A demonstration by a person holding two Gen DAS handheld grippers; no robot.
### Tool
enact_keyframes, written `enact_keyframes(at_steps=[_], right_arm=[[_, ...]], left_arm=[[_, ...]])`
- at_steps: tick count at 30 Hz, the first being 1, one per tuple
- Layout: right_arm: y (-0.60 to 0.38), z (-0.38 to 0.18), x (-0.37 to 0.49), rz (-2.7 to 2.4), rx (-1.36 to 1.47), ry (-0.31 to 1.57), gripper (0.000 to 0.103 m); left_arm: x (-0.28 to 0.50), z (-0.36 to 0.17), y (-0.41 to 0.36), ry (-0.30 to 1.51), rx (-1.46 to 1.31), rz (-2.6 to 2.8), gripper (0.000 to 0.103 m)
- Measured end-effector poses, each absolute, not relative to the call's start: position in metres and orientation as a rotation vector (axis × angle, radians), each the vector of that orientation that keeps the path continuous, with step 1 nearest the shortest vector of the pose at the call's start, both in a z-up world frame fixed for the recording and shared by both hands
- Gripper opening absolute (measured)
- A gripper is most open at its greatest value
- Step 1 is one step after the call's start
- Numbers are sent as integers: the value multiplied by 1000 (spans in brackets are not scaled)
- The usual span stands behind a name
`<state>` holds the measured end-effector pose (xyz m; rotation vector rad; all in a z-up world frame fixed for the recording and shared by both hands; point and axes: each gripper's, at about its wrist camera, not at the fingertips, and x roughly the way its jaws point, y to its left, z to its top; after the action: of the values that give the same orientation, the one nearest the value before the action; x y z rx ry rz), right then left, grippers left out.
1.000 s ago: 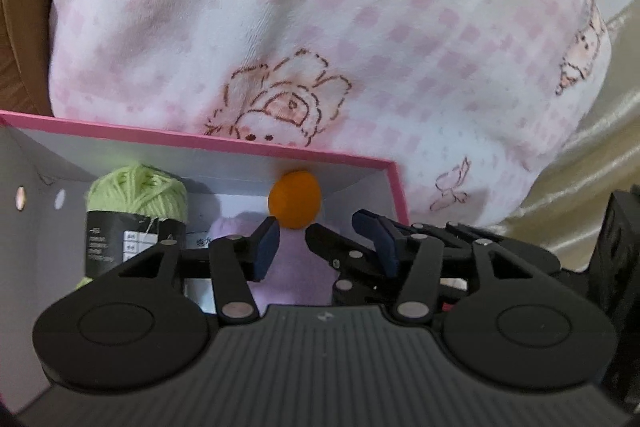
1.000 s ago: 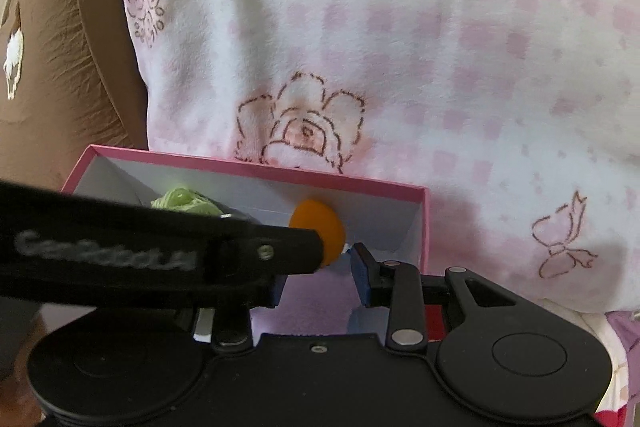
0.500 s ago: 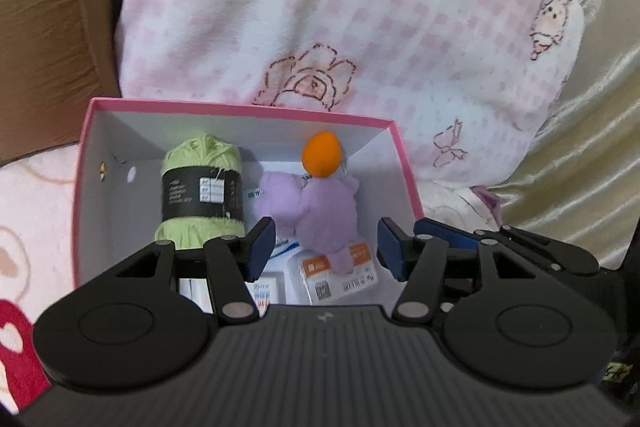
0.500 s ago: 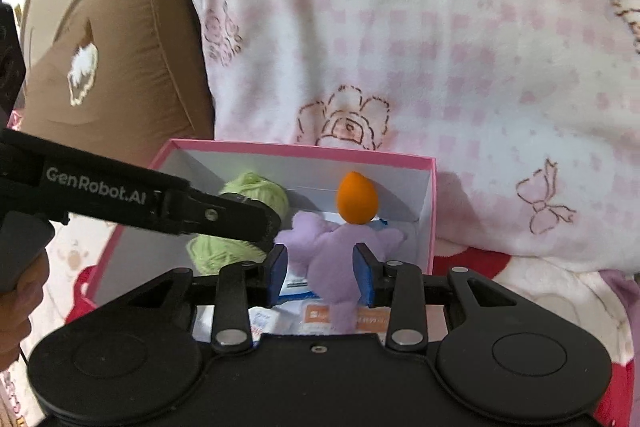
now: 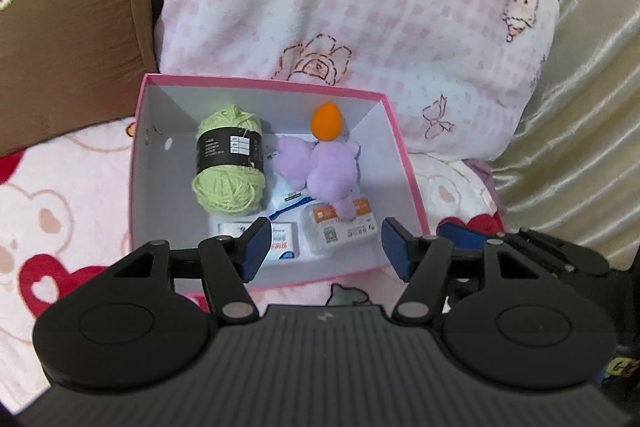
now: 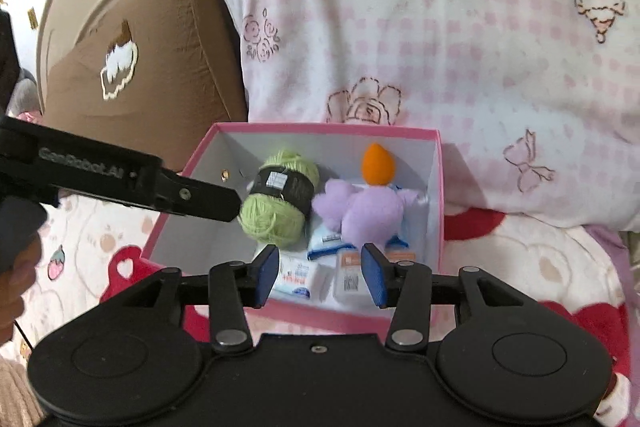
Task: Organize objects
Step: 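Raise the left gripper away from the pink box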
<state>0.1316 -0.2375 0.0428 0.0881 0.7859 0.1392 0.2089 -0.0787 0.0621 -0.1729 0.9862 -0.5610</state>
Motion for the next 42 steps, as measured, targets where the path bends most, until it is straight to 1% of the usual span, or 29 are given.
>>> enact_keyframes(at_steps=[6,16,17,20,23,33,42], right_arm=[[-233,59,108,144,100,763,52],[-214,68,68,139,74,748,54],[-211,71,63,148,69,741,55],[-200,79,49,173,24,698,61],[-195,84,40,165,-9,677,62],[-211,82,15,132,18,706,63],[-220,76,0,109,58,720,68]], left_arm=[[183,72,-64,995,-168,-541,61],[130,81,-37,996,-135,-473,61],[124,86,-36,986,-132,-480,61],[105,98,-31,944,-104,-468,62],[93,102,-25,931,-109,-471,64],[73,92,-22,932,-90,-455,66],[54,87,-22,853,-8,-360,68]])
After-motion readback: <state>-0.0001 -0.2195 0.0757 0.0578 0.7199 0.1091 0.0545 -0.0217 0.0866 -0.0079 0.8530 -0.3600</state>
